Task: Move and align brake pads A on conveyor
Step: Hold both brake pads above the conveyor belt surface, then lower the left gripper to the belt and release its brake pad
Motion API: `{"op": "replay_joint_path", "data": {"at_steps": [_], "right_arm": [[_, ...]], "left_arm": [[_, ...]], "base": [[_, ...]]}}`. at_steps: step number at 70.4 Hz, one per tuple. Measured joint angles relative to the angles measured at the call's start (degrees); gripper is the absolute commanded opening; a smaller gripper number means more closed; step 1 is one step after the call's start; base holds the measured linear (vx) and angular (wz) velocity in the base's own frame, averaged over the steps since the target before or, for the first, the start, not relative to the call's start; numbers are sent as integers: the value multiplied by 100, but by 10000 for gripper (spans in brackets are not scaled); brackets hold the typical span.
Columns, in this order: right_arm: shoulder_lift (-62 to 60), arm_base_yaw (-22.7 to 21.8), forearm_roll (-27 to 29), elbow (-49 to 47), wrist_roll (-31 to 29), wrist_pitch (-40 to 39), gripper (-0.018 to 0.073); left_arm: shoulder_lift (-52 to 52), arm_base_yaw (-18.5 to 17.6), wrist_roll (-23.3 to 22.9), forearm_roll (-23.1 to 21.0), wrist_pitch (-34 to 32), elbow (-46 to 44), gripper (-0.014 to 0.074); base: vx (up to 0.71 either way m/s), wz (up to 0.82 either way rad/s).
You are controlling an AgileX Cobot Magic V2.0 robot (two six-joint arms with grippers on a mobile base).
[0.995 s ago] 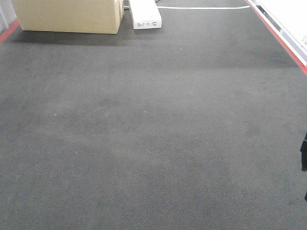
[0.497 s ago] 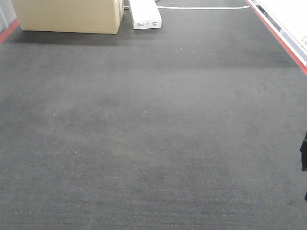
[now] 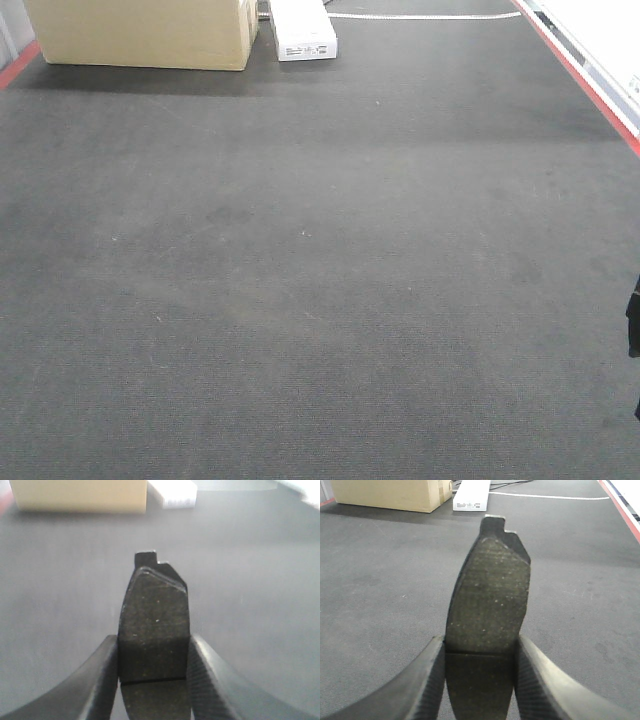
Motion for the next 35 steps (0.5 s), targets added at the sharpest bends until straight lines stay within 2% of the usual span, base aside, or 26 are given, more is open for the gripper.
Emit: {"op": "replay_joint_path", "data": {"at_steps": [19, 35], "right_arm": [[0, 0, 0, 0, 0, 0, -5], [0, 0, 0, 0, 0, 0, -5]], "left_arm": [[2153, 0, -296, 46, 1018, -1081, 3], [3676, 0, -405, 225, 1255, -1736, 8]], "base": [[0, 0], [0, 0]]}}
